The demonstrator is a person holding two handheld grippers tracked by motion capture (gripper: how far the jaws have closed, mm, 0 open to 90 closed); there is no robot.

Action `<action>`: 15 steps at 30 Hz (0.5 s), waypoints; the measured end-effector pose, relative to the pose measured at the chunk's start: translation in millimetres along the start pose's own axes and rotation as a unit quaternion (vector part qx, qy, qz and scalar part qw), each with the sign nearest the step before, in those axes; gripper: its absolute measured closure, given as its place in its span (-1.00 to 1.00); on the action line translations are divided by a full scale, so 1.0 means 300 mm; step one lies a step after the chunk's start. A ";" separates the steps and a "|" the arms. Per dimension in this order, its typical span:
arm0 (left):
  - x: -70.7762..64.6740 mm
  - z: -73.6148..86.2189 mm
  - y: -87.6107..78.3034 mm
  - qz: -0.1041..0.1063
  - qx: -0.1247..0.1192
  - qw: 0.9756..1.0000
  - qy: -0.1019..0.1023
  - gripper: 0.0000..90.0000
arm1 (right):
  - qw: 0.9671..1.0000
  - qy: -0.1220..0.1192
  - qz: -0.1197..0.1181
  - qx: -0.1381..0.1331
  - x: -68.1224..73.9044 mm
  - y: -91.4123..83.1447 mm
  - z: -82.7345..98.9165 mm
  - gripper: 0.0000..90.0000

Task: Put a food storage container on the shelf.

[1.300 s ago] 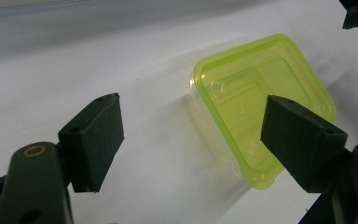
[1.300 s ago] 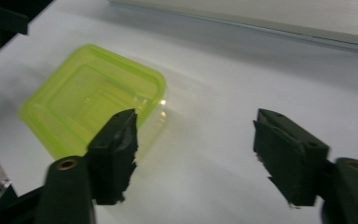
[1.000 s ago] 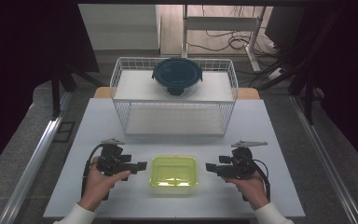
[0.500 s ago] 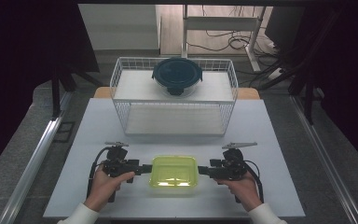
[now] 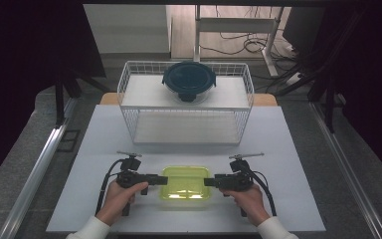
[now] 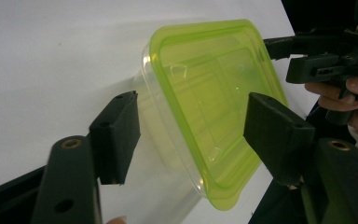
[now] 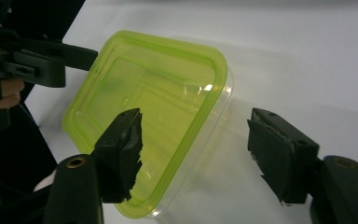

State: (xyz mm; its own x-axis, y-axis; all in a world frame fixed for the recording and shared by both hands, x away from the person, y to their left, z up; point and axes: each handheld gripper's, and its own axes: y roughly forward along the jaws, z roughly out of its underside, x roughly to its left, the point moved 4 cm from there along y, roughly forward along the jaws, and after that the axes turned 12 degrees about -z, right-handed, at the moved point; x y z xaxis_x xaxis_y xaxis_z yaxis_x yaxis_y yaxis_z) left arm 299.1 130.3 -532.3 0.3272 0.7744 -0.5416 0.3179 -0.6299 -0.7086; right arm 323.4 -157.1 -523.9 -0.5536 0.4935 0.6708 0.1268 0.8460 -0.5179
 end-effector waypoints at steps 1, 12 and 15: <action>-0.001 0.002 0.004 -0.002 0.001 1.000 -0.001 -0.17 | 1.000 0.004 -0.002 0.003 -0.002 0.005 0.002 -0.17; 0.005 0.023 0.030 0.018 0.017 0.999 -0.042 0.24 | 0.999 0.035 -0.012 0.005 -0.011 0.039 0.022 0.11; 0.001 0.022 0.033 0.021 0.017 0.999 -0.047 0.38 | 0.998 0.049 -0.030 0.003 -0.008 0.040 0.024 0.24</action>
State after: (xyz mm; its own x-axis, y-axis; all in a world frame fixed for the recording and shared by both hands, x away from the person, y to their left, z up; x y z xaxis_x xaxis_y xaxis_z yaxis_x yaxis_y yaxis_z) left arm 296.5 124.5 -542.5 0.2531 0.7511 -0.6097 0.2755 -0.6601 -0.6988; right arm 320.3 -149.6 -535.6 -0.4773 0.4602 0.7486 0.0919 0.8734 -0.4783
